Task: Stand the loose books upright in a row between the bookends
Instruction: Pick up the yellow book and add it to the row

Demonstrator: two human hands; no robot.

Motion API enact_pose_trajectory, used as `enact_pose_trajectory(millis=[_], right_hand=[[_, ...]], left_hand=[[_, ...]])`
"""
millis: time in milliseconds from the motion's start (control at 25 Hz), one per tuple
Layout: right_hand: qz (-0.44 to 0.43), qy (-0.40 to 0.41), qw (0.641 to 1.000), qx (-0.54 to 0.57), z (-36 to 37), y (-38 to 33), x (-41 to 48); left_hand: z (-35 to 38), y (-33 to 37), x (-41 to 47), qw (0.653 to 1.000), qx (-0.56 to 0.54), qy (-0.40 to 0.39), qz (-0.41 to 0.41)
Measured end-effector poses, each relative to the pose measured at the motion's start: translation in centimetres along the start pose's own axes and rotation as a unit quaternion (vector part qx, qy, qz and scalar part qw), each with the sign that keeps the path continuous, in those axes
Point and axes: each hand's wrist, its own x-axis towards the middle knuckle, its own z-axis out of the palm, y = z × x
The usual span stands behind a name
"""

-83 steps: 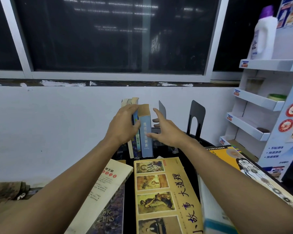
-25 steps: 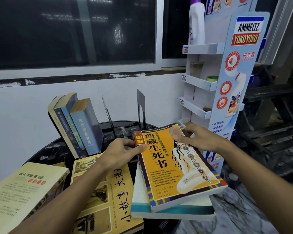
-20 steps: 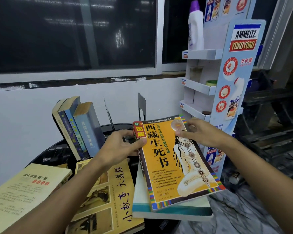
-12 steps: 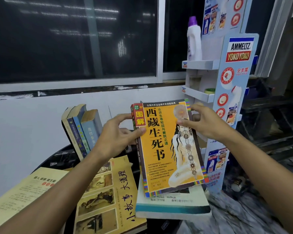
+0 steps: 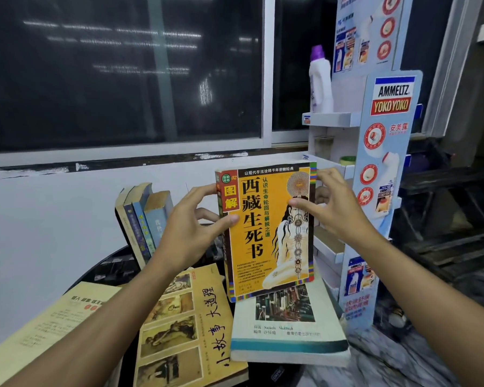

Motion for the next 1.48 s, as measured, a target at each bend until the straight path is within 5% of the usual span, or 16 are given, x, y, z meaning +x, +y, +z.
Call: enact_pose_trajectory(millis=[200, 400, 880, 1480], right_hand=[[0.051, 0.011, 0.998, -0.019, 0.4, -0.5, -0.7], [0.052, 0.176, 0.982, -0.053, 2.3, -2.8, -3.2], [-0.042, 0.006, 0.992, -0.115, 3.8, -11.3, -5.9], [0.02, 0.049, 0.972, -0.229, 0.8, -13.0, -6.7]], left_hand=[[0.2, -0.4, -0.9, 0.999, -0.023, -0.028, -0.012], [0.8, -0.6, -1.7, 1.0, -0.013, -0.023, -0.012], [1.4, 0.5, -5.3, 0.997, -0.069, -0.039, -0.022], [7.6, 3.6, -9.6, 0.993, -0.082, -0.016, 0.078]])
